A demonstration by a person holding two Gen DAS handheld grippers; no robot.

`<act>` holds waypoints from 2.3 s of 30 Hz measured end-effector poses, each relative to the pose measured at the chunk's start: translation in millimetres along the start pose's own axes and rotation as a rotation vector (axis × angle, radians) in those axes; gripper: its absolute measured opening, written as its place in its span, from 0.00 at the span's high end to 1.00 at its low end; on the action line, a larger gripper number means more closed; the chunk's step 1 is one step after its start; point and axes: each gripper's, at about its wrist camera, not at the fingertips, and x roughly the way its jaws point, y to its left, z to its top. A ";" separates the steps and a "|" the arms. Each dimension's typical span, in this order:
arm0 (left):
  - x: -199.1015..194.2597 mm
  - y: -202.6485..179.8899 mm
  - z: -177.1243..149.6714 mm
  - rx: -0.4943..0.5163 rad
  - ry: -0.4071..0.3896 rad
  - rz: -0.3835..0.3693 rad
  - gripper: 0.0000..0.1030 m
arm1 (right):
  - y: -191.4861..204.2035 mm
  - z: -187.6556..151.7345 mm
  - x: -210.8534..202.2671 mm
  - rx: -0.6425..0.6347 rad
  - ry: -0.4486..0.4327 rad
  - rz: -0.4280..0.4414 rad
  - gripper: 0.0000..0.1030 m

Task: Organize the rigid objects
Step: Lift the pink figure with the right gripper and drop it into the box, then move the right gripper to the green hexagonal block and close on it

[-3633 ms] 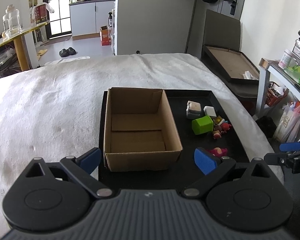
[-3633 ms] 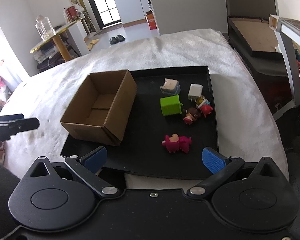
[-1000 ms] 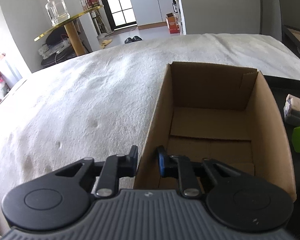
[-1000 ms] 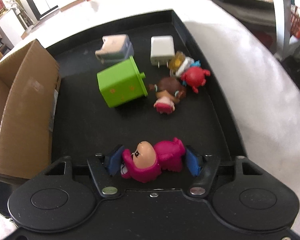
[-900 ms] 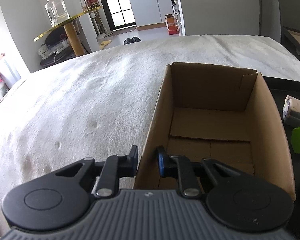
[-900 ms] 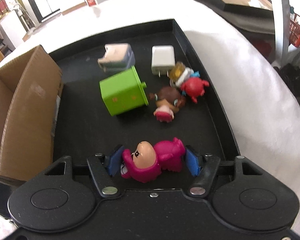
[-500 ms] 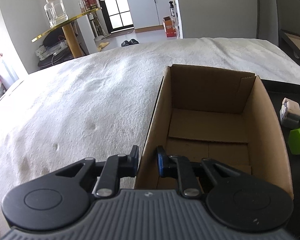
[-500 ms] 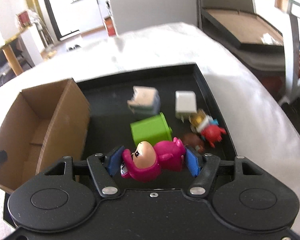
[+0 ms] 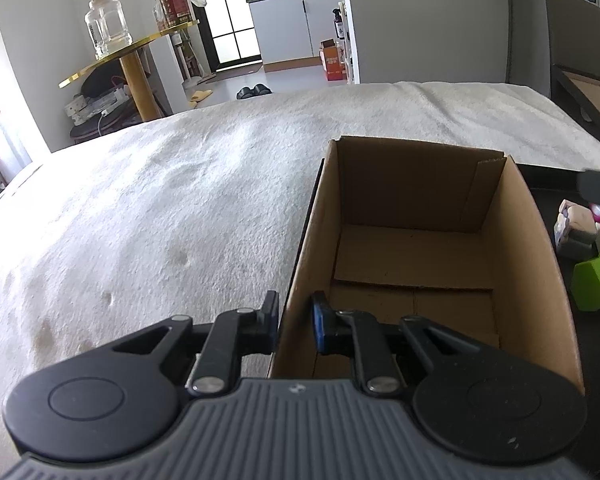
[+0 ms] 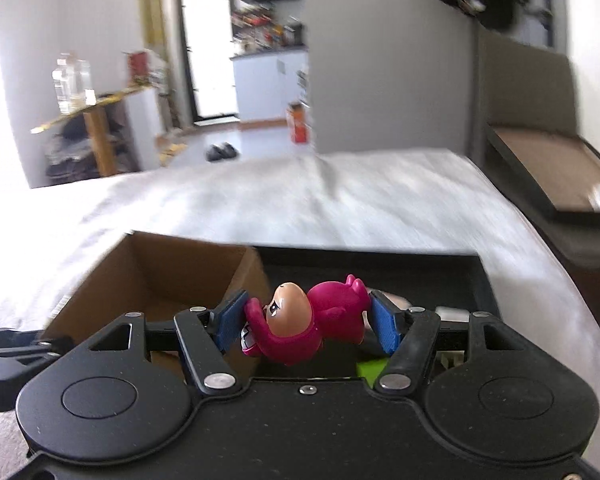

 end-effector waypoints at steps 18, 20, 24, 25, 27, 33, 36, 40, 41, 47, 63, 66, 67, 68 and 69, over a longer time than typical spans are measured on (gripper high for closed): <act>1.6 9.0 0.8 -0.015 0.001 -0.053 0.87 | 52.4 13.4 15.9 -0.147 -0.013 0.124 0.38; 1.0 9.4 1.2 -0.014 0.001 -0.054 0.88 | 55.9 13.8 18.5 -0.166 -0.014 0.127 0.38; 0.3 8.1 2.1 -0.012 0.005 -0.051 0.88 | 61.9 15.1 22.1 -0.216 -0.030 0.113 0.38; 0.5 7.7 2.6 -0.011 0.006 -0.050 0.88 | 61.9 14.6 22.7 -0.224 -0.034 0.114 0.38; 0.5 6.9 3.2 -0.007 0.009 -0.048 0.88 | 60.9 15.2 24.8 -0.226 -0.016 0.097 0.35; 0.5 4.7 3.3 0.001 0.014 -0.039 0.88 | 43.6 11.4 17.5 -0.177 0.014 0.071 0.24; 0.8 4.2 3.8 0.002 0.017 -0.032 0.87 | 30.0 8.1 12.3 -0.146 0.037 0.059 0.23; 1.5 1.9 4.4 0.012 0.020 -0.021 0.87 | 10.7 4.2 7.8 -0.083 0.065 0.046 0.20; 1.5 1.2 4.7 0.017 0.021 -0.017 0.87 | 5.6 2.3 6.5 -0.066 0.073 0.044 0.19; 1.0 -3.2 6.7 0.043 0.032 0.002 0.87 | -16.4 -8.5 3.3 0.006 0.128 0.027 0.19; 3.6 -23.0 22.3 0.078 0.042 0.101 0.26 | -57.4 -23.7 5.9 0.076 0.183 -0.016 0.16; 3.7 -28.4 23.5 0.093 0.042 0.102 0.23 | -61.4 -30.0 10.3 0.079 0.199 -0.022 0.16; 3.7 -30.6 23.3 0.098 0.043 0.103 0.22 | -62.0 -32.4 12.2 0.075 0.206 -0.027 0.16; 3.7 -33.2 23.2 0.107 0.045 0.102 0.21 | -62.5 -34.6 13.8 0.073 0.209 -0.029 0.16; 3.9 -36.0 23.4 0.117 0.047 0.102 0.21 | -63.0 -36.8 15.8 0.074 0.212 -0.028 0.16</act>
